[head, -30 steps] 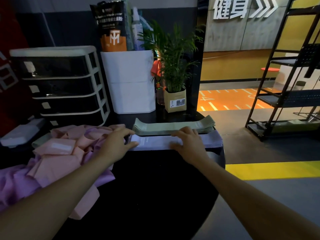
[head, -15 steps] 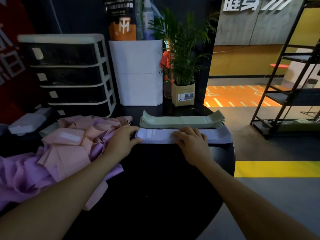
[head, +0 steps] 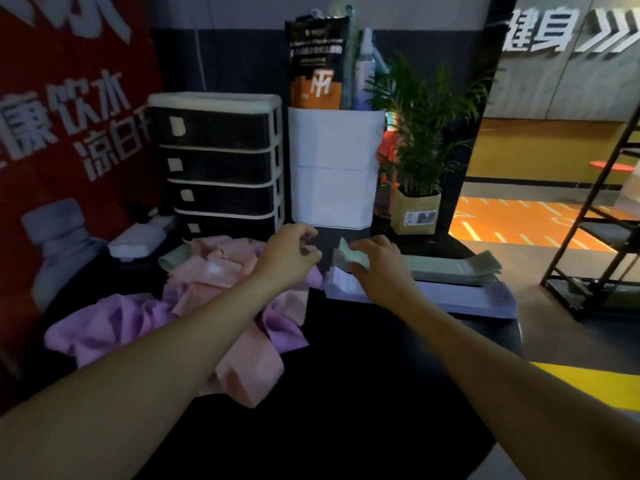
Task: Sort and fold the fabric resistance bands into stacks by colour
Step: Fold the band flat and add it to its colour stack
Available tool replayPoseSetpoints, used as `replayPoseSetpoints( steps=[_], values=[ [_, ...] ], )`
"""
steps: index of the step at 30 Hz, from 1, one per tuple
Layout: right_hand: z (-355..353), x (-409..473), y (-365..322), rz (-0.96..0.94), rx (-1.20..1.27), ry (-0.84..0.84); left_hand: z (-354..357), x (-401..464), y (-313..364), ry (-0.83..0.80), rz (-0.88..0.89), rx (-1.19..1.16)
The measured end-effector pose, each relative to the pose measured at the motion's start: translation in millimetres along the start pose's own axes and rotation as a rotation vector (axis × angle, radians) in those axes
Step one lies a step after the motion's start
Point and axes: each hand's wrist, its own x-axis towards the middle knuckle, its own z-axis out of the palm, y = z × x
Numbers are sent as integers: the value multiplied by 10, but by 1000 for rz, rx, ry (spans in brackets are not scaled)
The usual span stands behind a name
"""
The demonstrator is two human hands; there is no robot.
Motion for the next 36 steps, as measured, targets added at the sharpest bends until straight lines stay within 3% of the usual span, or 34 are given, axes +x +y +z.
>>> replayPoseSetpoints(
  steps=[8, 15, 24, 30, 36],
  values=[
    [383, 508, -867, -114, 134, -97, -902, 100, -558, 111, -48, 191],
    [832, 993, -1258, -144, 146, -190, -1332, 175, -1341, 117, -326, 255],
    [1157, 1292, -1274, -103, 146, -274, -1392, 244, -2029, 42, -600, 279],
    [1152, 1288, -1270, -113, 157, -295, -1308, 288, -2080, 84, -572, 236],
    [929, 1200, -1363, -115, 203, -272, -1480, 371, -1750, 237, -483, 99]
  ],
)
